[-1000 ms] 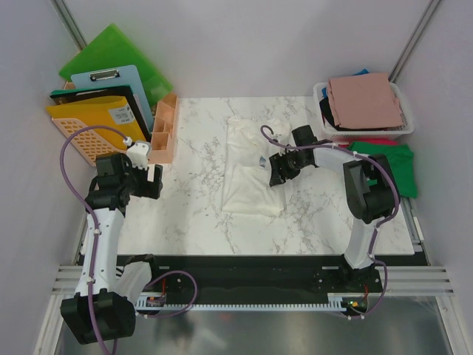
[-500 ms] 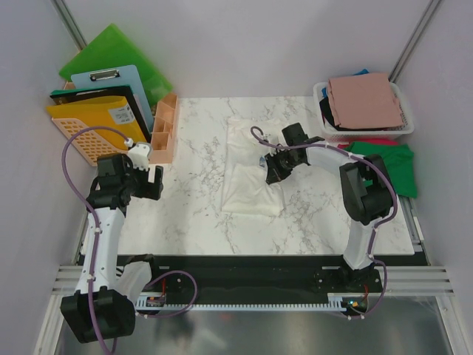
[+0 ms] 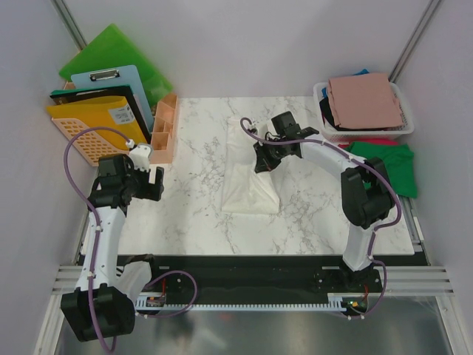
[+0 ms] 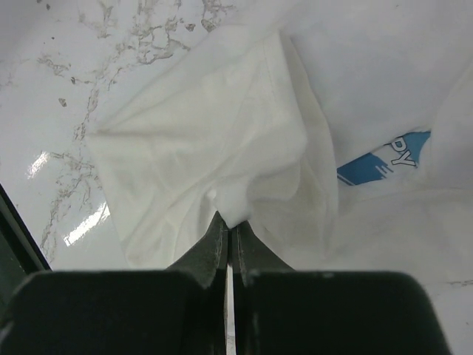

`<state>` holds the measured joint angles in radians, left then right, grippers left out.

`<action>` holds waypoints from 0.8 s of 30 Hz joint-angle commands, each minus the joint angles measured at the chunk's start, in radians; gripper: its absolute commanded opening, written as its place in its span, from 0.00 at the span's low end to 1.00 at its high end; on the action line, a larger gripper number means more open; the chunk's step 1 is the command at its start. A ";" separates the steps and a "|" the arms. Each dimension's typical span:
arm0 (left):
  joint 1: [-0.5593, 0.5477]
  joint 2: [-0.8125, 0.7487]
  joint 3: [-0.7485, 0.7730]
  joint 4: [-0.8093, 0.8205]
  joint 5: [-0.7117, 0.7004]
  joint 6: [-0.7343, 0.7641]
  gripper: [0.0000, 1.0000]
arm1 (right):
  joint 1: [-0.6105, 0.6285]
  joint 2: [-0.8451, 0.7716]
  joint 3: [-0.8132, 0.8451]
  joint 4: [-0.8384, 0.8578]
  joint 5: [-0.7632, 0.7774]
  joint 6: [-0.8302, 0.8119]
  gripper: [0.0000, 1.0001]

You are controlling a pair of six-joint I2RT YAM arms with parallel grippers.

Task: Fold and stack the t-shirts
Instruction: Fold the tshirt

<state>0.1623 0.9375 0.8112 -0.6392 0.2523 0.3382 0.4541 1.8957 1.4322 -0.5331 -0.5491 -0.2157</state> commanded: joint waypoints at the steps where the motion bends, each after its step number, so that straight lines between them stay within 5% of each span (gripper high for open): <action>1: 0.003 -0.011 -0.012 0.032 -0.001 0.027 1.00 | 0.001 0.009 0.079 0.005 0.032 -0.001 0.00; 14: 0.005 -0.026 -0.020 0.027 0.010 0.025 1.00 | -0.057 0.045 0.086 0.024 0.126 -0.031 0.01; 17: 0.005 -0.025 -0.018 0.024 0.018 0.025 1.00 | -0.063 0.037 0.073 0.025 0.152 -0.043 0.15; 18: 0.003 -0.025 -0.017 0.024 0.021 0.025 1.00 | -0.063 0.033 0.060 0.028 0.156 -0.053 0.31; 19: 0.005 -0.023 -0.017 0.021 0.021 0.025 1.00 | -0.065 0.026 0.051 0.031 0.155 -0.057 0.70; 21: 0.005 -0.029 -0.018 0.018 0.022 0.027 1.00 | -0.066 -0.006 0.007 0.068 0.178 -0.053 0.98; 24: 0.005 -0.034 -0.020 0.015 0.025 0.025 1.00 | -0.066 -0.055 -0.033 0.120 0.234 -0.039 0.98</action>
<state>0.1623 0.9253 0.7948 -0.6403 0.2634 0.3382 0.3843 1.9213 1.4265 -0.4812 -0.3698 -0.2588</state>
